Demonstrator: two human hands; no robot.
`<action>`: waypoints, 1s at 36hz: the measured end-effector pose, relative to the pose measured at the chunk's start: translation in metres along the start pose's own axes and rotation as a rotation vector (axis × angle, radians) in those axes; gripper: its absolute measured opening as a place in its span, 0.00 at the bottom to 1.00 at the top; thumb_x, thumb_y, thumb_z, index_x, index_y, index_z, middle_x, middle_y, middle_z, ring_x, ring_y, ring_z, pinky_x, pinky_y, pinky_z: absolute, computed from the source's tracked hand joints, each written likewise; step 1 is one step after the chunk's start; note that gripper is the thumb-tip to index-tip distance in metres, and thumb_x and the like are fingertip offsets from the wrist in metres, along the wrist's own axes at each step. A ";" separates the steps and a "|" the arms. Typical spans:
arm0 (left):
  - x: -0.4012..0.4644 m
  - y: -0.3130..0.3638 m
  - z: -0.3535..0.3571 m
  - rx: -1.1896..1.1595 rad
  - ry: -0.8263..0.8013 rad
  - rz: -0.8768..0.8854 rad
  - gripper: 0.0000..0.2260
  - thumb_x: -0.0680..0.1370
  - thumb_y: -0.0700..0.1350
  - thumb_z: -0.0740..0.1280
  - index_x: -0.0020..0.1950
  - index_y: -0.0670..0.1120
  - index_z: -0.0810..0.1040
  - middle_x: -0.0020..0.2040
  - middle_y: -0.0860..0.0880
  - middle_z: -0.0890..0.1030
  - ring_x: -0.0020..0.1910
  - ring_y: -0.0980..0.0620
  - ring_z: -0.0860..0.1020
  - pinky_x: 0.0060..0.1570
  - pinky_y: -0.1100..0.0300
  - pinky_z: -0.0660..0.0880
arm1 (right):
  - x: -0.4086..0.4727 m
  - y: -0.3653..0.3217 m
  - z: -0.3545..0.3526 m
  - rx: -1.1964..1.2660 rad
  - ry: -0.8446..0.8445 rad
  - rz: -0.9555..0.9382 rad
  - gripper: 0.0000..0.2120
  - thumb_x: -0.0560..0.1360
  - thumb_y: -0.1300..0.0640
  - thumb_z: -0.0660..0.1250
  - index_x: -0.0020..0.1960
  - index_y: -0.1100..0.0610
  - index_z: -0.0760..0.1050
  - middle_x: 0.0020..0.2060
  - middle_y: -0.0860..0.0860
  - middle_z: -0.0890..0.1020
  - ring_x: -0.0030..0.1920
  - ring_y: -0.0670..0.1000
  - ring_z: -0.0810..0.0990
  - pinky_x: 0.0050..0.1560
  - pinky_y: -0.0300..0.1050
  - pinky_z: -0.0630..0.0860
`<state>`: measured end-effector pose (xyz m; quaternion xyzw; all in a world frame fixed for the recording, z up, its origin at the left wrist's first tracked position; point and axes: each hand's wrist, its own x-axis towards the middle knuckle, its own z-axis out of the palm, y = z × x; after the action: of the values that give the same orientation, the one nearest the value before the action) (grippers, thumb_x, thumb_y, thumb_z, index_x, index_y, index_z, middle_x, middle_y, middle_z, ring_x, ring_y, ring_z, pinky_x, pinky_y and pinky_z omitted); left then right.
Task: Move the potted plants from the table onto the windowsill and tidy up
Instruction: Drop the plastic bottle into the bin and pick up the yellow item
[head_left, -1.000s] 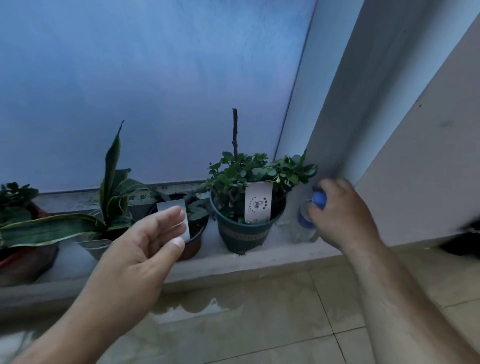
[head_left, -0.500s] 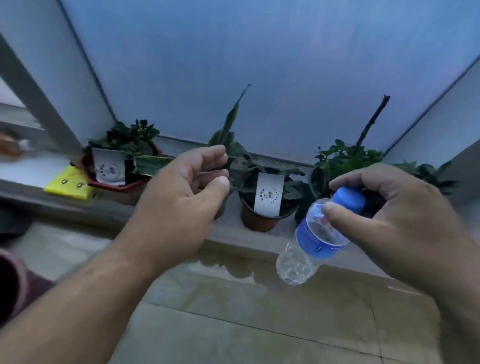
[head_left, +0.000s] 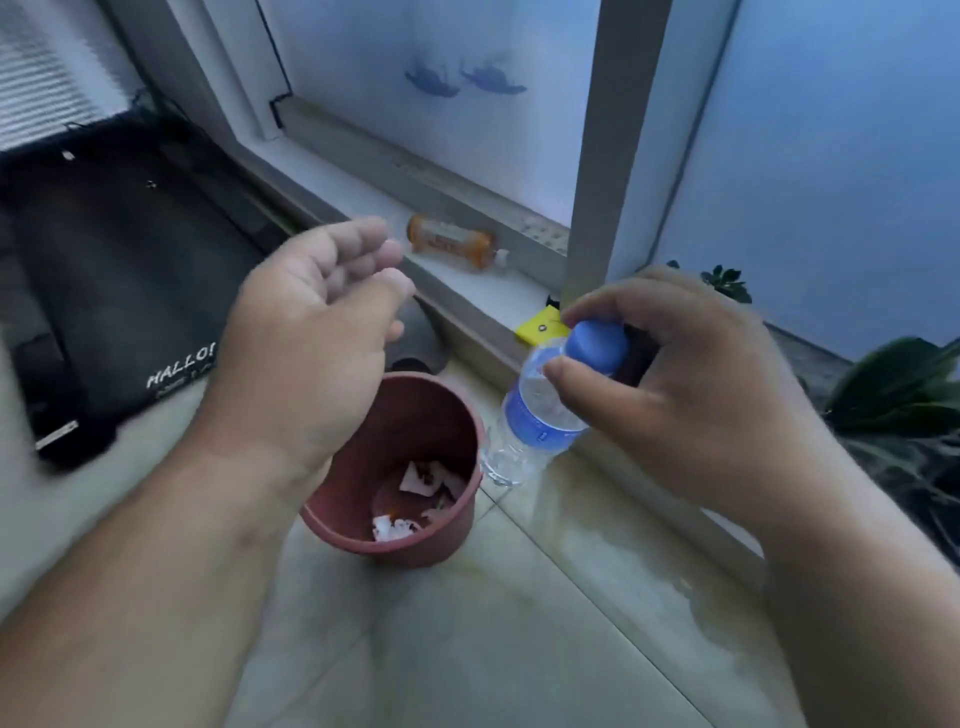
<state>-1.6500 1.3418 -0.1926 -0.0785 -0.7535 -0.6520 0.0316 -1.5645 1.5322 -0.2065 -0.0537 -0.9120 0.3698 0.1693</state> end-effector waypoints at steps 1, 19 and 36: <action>0.006 -0.002 -0.006 0.007 0.001 0.001 0.13 0.78 0.40 0.67 0.61 0.52 0.79 0.54 0.54 0.84 0.55 0.56 0.83 0.54 0.54 0.81 | 0.006 -0.006 0.010 0.008 0.001 -0.026 0.09 0.71 0.48 0.73 0.50 0.47 0.82 0.43 0.44 0.79 0.42 0.44 0.78 0.42 0.39 0.75; 0.130 -0.063 -0.031 -0.321 -0.227 -0.097 0.13 0.73 0.44 0.67 0.57 0.51 0.78 0.53 0.52 0.84 0.55 0.51 0.84 0.48 0.58 0.81 | 0.049 0.022 0.225 -0.683 -0.689 0.037 0.11 0.76 0.52 0.65 0.57 0.53 0.75 0.54 0.52 0.77 0.51 0.59 0.81 0.38 0.48 0.69; 0.150 -0.091 -0.011 -0.372 -0.347 -0.286 0.08 0.80 0.41 0.66 0.54 0.53 0.79 0.52 0.50 0.84 0.53 0.50 0.84 0.51 0.55 0.81 | 0.085 0.051 0.164 -0.619 -0.288 0.479 0.18 0.78 0.43 0.63 0.63 0.49 0.76 0.56 0.48 0.82 0.56 0.53 0.80 0.54 0.52 0.79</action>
<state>-1.8132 1.3304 -0.2574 -0.0863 -0.6186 -0.7536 -0.2048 -1.7021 1.4807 -0.3288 -0.2603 -0.9562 0.1110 -0.0747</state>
